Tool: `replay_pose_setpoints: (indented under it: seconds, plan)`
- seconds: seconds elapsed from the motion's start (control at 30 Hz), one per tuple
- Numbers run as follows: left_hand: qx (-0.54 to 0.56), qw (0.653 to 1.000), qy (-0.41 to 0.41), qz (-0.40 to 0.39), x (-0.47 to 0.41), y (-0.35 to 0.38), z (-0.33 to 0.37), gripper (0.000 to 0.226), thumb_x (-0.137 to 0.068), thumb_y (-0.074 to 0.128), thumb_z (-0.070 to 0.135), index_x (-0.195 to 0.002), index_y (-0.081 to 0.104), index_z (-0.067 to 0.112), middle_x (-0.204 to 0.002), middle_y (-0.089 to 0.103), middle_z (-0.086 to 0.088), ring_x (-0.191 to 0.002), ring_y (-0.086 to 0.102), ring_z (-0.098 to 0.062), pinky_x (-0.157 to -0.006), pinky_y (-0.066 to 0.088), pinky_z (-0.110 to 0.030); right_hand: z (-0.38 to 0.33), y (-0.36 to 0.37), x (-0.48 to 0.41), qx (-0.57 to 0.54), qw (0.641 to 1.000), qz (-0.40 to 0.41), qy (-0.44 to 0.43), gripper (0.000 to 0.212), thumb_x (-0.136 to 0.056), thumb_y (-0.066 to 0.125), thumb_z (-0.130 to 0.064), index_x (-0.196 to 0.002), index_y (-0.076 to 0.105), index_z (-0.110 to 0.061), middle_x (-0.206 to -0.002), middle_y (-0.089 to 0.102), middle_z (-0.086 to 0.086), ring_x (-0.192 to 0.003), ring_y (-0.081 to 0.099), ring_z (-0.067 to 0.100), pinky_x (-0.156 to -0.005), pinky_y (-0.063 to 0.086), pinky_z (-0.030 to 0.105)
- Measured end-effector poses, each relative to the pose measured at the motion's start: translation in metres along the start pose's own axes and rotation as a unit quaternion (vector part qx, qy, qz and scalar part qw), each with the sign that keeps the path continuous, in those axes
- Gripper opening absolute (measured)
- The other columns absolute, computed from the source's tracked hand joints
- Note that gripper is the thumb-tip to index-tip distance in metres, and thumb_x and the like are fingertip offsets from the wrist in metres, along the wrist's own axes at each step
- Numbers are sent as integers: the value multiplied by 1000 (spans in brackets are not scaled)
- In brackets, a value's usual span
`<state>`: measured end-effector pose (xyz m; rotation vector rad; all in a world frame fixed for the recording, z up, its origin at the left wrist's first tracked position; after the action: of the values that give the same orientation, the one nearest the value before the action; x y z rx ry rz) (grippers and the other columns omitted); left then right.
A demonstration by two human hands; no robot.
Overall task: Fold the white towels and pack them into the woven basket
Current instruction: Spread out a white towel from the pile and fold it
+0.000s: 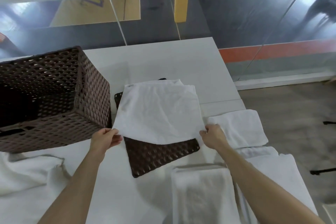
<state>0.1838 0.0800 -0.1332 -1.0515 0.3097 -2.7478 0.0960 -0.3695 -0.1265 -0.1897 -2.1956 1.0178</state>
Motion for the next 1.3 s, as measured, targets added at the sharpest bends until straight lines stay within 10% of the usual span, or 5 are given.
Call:
replay_pose_setpoints:
  seconds: [0.07,0.27,0.43,0.7,1.3]
  plan:
    - [35,999,30,-21,12,5,32,18,-101,72,10,-112,72,-5,-97,80,-24,-89,78,-34,-92,63,-48,-17,-32,-1,-27,998,31,-41,22,-105,60,-30,-102,66,-10,-115,62,9,-86,71,29,-76,53,35]
    - [143,983,108,-44,34,-1,174,16,-106,64,15,-108,73,2,-82,81,-10,-83,78,-23,-80,64,-36,-86,-159,-4,-198,966,112,-126,25,-101,64,-45,-98,64,-20,-69,76,4,-75,76,30,-71,58,51]
    - [178,957,209,-90,63,-19,278,13,-108,63,17,-104,70,7,-90,76,-11,-81,77,-19,-85,65,-34,-142,-249,17,-345,906,158,-190,34,-99,69,-10,-131,56,-12,-100,73,15,-63,69,13,-63,58,27]
    - [156,950,250,-100,59,-13,345,13,-110,63,17,-111,67,5,-104,77,-15,-88,80,-20,-86,66,-35,-188,-297,8,-274,920,164,-227,39,-100,68,-4,-135,58,-16,-110,71,19,-81,78,26,-87,65,51]
    - [184,946,252,-93,63,-24,369,16,-108,65,19,-112,68,4,-90,78,-9,-88,79,-18,-82,66,-31,-213,-323,7,-162,912,264,-267,28,-103,65,-13,-130,67,-23,-115,71,2,-98,69,23,-86,60,35]
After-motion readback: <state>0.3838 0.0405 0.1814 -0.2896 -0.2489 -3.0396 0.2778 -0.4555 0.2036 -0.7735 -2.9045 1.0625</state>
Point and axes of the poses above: each hand's wrist, its own x-axis away from the middle knuckle, its own y-axis out of the palm, z = x × y, the point moved 5 cm from there along -x, towards the middle knuckle
